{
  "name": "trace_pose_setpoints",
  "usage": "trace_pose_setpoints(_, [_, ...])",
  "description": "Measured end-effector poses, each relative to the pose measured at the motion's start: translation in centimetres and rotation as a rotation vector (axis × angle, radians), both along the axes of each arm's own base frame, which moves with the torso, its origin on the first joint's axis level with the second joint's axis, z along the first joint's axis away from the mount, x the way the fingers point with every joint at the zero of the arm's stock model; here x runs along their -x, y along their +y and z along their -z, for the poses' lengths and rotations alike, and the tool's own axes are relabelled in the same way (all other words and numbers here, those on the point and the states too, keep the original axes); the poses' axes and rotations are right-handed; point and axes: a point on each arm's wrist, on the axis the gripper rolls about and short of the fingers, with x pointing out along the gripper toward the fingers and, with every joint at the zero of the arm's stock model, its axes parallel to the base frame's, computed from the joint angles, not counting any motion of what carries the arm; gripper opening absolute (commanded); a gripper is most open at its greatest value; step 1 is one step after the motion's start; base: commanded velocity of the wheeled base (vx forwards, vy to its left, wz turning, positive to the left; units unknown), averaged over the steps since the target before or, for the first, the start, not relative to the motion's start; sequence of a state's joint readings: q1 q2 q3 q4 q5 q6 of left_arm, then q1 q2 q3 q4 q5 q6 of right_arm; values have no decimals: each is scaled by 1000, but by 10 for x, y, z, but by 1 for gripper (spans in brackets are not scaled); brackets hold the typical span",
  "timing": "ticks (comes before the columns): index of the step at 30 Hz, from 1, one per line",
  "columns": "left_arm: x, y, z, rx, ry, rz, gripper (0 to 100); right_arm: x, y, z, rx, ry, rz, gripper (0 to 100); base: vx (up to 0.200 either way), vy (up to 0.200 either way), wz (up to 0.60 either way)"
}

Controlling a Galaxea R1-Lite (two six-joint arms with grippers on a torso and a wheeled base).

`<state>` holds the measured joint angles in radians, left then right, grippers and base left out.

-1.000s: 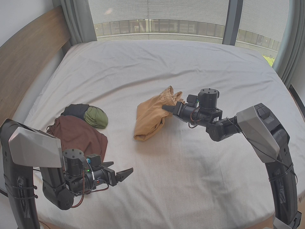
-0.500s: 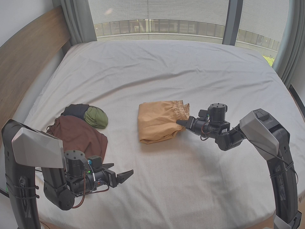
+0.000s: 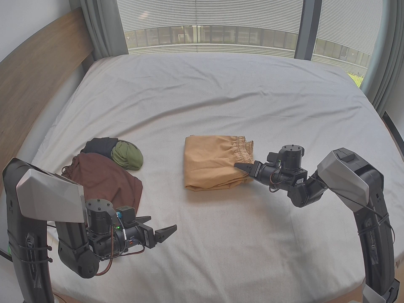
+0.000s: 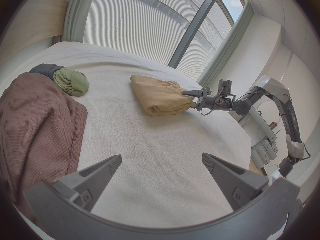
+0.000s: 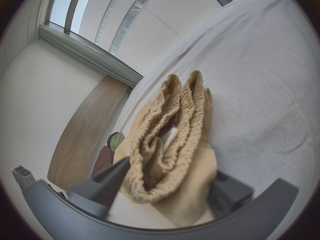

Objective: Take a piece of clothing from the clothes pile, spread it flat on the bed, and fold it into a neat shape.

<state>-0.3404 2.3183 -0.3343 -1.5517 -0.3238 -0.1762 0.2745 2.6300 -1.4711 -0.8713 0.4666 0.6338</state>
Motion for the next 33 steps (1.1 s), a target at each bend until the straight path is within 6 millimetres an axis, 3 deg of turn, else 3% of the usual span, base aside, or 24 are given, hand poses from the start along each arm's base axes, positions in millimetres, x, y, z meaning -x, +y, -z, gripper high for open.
trace_pose_setpoints(6, [0, 0, 0, 1, -2, 0, 100, 4, -9, -9, 2, -15, 19, 100, 0, 0, 0])
trace_pose_setpoints(13, [-1, 0, -1, 2, -7, 0, 100, 14, -18, -63, -4, -112, 30, 100, 0, 0, 0])
trace_pose_setpoints(20, [-1, 0, -2, 3, -11, -2, 100, 26, 4, -92, -19, -170, -23, 100, 0, 0, 0])
trace_pose_setpoints(25, [-2, 0, -3, 5, -15, -2, 100, 27, 21, -83, -19, -160, -57, 100, 0, 0, 0])
trace_pose_setpoints(33, [-3, 1, -3, 5, -16, -9, 100, 19, 32, -40, 7, -102, -71, 100, 0, 0, 0])
